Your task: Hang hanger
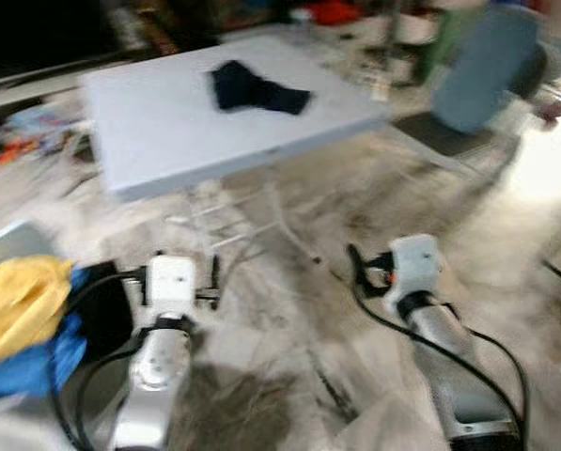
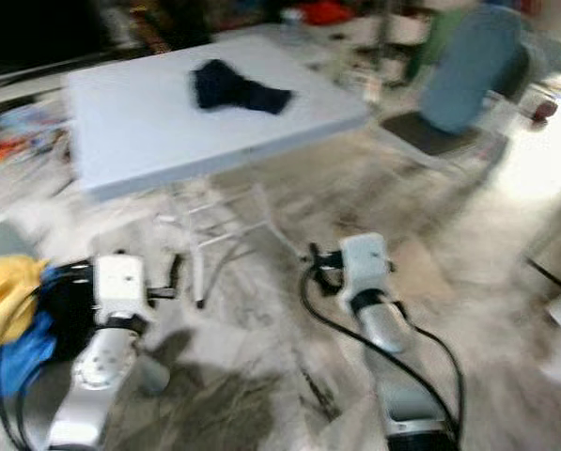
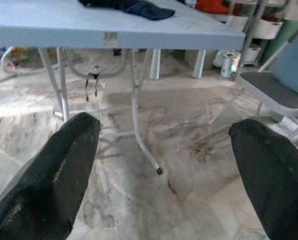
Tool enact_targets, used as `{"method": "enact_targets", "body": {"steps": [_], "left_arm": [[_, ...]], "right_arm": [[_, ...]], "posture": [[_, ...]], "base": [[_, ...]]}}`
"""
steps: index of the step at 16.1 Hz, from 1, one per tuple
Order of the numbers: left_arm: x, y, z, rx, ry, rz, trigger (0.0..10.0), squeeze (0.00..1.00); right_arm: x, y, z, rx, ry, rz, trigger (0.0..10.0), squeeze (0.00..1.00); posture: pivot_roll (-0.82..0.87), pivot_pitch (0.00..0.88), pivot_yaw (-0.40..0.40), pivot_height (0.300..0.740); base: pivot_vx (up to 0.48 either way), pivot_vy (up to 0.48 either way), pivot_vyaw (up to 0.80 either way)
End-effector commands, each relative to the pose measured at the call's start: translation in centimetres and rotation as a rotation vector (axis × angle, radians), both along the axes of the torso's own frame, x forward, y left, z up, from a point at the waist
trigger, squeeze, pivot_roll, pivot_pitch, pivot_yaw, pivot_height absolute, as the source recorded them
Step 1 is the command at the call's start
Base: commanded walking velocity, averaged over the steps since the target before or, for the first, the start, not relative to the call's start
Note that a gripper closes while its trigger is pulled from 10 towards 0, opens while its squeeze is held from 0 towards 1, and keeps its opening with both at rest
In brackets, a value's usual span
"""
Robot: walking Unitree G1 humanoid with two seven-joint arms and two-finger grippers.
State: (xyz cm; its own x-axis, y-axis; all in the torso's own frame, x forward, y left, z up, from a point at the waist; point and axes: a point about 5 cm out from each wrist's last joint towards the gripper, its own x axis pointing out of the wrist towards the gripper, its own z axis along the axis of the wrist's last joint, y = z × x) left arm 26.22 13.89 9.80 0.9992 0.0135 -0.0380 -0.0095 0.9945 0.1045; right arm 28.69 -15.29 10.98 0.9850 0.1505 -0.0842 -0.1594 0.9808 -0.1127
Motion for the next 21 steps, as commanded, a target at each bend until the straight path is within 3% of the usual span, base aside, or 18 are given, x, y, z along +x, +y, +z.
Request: {"method": "enact_targets", "body": {"steps": [1,15,21], "left_arm": [[-0.02,1.05,-0.06,0.015,0.007,0.027,10.0,0.0],[-0.05,1.06,-0.16,-0.07,0.025,-0.002,10.0,0.0],[-0.32,0.53,0.02,-0.135,0.011,-0.058,10.0,0.0]], "right_arm": [[0.11,1.15,0.74,0.026,-0.031,0.045,10.0,0.0],[-0.17,2.06,0.93,0.031,-0.044,0.112,10.0,0.0],[-0.21,2.04,1.07,0.028,-0.051,0.131,10.0,0.0]], "posture": [[-0.05,0.0,0.003,0.74],[-0.05,0.0,0.006,0.74],[-0.06,0.0,0.0,0.74]], "base": [[0.0,0.0,0.8],[0.0,0.0,0.8],[0.206,0.0,0.0]]}}
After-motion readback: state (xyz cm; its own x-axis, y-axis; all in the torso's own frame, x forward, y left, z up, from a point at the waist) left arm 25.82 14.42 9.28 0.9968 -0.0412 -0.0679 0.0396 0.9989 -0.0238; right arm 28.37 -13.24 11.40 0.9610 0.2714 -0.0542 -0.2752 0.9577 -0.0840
